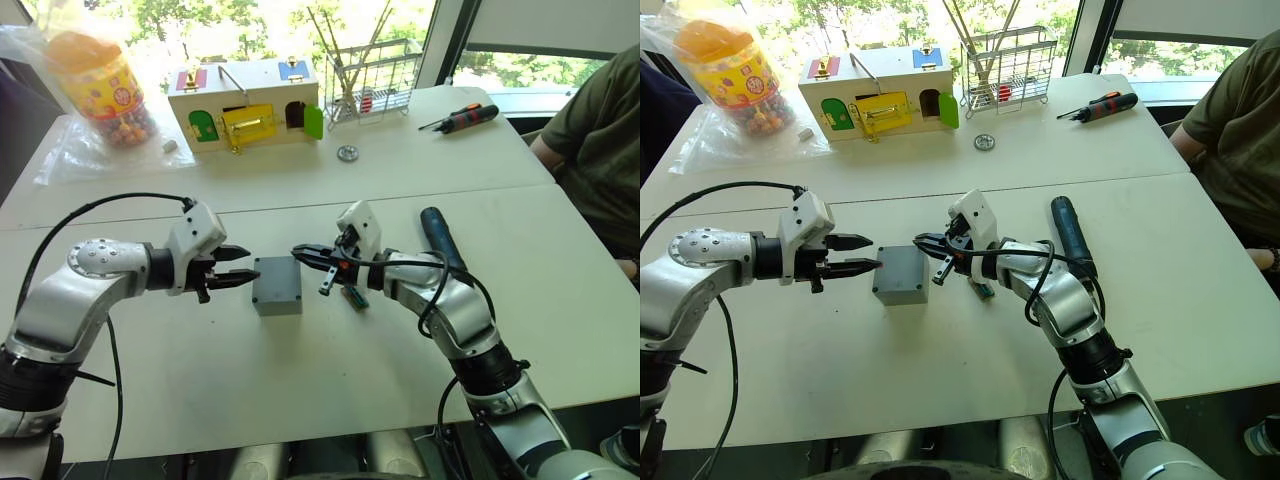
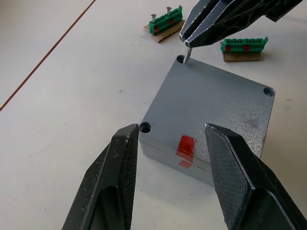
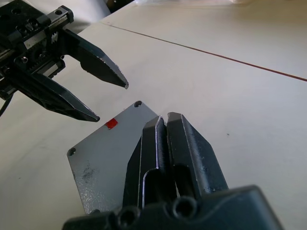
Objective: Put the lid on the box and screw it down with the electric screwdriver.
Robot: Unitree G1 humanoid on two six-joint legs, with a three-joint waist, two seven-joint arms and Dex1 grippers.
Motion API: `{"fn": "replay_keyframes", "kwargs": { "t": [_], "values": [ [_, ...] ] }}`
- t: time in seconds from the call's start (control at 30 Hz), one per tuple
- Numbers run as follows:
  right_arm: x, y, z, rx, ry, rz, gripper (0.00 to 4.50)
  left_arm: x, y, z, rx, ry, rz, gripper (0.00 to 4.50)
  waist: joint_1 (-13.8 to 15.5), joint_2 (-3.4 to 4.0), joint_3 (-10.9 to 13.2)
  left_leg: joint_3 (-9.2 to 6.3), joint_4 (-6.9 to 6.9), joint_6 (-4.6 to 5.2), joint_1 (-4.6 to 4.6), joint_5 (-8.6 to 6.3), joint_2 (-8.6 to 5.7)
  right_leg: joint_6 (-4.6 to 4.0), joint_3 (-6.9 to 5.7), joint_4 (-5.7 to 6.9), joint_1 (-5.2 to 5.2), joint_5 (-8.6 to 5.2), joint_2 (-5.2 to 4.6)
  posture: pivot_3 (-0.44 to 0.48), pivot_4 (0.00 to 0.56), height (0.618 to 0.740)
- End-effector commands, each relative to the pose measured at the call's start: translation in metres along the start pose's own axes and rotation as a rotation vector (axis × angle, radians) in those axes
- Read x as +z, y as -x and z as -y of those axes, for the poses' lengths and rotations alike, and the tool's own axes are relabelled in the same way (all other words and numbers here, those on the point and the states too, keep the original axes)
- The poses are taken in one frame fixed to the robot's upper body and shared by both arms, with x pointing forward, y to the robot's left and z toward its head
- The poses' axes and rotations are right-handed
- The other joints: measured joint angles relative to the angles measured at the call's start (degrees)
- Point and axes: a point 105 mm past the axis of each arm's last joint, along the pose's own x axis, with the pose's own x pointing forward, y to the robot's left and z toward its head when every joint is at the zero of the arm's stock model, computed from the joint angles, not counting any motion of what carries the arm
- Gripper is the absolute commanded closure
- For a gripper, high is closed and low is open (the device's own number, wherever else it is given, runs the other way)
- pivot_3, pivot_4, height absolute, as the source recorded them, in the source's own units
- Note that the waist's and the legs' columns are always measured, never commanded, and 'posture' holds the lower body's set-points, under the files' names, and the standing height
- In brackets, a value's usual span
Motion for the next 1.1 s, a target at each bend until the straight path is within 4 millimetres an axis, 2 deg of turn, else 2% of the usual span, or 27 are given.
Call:
{"fn": "replay_keyframes", "kwargs": {
  "t": [0.03,0.53,1.1],
  "values": [
    [0.0069,0.0004,-0.0009,0.000,0.020,0.034,4.41,0.0081,0.0010,0.0009,0.001,-0.025,0.025,2.29,-0.01,0.00,0.00,0.00,0.00,0.00,0.00,0.00,0.00,0.00,0.00,0.00,0.00,0.00,0.00,0.000,0.150,0.740],
    [0.0002,-0.0018,0.0027,-0.025,0.012,0.021,4.41,0.0085,-0.0018,0.0008,0.000,-0.030,0.027,2.29,-0.01,0.00,0.00,0.00,0.00,0.00,0.00,0.00,0.00,0.00,0.00,0.00,0.00,0.00,0.00,0.000,0.150,0.740],
    [0.0025,0.0010,0.0082,-0.039,0.004,0.026,4.41,0.0082,-0.0033,0.0012,0.001,-0.032,0.030,2.29,0.00,0.00,0.00,0.00,0.00,0.00,0.00,0.00,0.00,0.00,0.00,0.00,0.00,0.00,0.00,0.000,0.150,0.740]
  ]
}}
